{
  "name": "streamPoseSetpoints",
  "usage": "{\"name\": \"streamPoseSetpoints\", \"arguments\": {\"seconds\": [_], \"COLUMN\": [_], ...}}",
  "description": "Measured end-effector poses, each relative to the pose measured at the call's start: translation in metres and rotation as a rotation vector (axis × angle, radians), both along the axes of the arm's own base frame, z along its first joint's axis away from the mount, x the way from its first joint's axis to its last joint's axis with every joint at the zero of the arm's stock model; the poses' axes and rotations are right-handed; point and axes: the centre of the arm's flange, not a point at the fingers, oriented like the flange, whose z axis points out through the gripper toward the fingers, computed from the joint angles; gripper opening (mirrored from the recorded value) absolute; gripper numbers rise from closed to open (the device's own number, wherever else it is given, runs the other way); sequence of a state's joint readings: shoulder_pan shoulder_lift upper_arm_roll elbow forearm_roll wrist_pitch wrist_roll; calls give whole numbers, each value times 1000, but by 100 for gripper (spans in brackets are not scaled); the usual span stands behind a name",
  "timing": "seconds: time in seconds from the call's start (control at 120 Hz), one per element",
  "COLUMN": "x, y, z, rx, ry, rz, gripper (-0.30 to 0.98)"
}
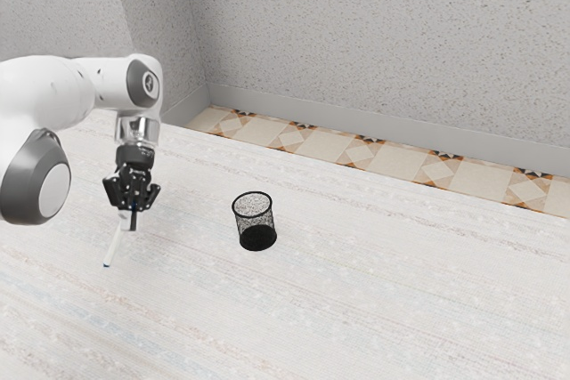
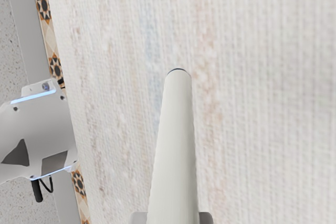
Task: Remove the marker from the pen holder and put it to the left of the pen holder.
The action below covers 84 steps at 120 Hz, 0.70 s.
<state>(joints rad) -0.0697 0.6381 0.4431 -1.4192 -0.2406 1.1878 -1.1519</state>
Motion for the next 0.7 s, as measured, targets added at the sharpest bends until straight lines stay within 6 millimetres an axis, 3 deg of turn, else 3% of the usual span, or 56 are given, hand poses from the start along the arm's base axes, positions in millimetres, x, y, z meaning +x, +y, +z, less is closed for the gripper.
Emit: {"name": "streamPoseSetpoints", "arguments": {"seconds": [0.267,0.475,0.533,0.7], "x": [10,21,24,26], "y": [4,1,-1,-23], "z": [1,22,37,123], "rx": [28,38,38,39], "ry": [-82,-174,-216,-415], "rz": [-4,-24,-33,-119], "gripper": [28,43,48,59]}}
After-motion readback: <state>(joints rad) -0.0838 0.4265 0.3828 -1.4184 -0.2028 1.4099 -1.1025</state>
